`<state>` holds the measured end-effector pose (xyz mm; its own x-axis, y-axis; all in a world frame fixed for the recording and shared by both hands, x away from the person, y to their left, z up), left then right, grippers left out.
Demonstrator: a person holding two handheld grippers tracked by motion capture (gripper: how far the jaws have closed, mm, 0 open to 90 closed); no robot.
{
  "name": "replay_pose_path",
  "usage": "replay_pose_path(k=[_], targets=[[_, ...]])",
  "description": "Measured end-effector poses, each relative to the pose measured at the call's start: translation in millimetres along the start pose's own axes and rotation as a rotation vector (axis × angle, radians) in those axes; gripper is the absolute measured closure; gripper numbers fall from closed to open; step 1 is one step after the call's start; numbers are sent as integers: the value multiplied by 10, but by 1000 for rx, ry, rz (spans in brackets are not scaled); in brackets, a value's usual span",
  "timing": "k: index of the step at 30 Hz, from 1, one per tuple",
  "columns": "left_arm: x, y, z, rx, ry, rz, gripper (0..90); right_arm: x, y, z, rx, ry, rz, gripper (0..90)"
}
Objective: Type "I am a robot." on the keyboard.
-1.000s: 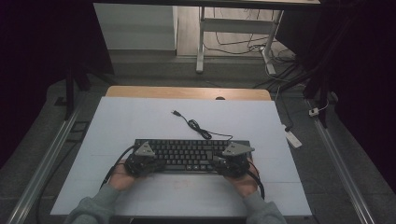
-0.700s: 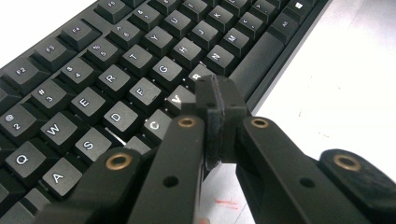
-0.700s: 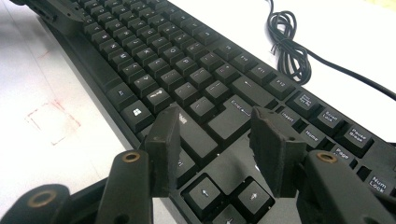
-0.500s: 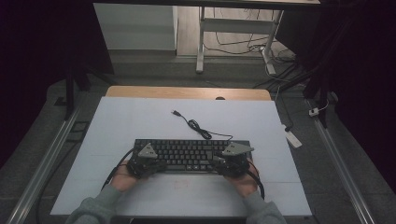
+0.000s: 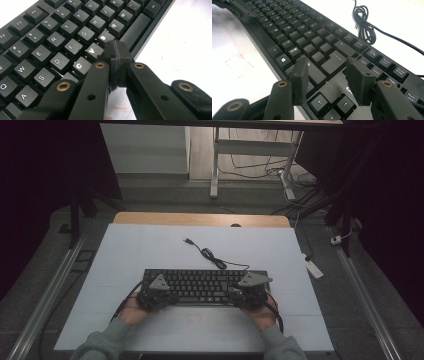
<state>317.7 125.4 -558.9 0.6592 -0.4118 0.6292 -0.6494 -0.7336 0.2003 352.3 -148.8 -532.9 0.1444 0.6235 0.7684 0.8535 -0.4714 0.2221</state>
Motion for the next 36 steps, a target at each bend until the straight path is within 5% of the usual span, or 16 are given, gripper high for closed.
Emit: replay_pose_path(k=[9,16,23,36], targets=[[75,-65,-188,-13,114,-57,849,-1,5,-5,-2,0,0,531],[99,-147,-333,-7,187,-114,603,3,-3,-5,0,3,1,531],[93,-231,-374,35,197,-152,446,1,1,-5,-2,4,0,531],[87,-277,-390,56,197,-171,390,-3,7,-5,-4,4,1,532]])
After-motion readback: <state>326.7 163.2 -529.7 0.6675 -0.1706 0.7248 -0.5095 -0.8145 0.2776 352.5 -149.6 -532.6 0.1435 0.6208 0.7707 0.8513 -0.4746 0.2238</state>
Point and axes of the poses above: each handheld gripper's, and its own axes: z roughly forward along the jaws, x roughly out of its top, y roughly to its right, the point moved 5 cm from there along z, roughly forward along the jaws, and after that the axes turned 13 degrees about -z, right-handed, at the moved point
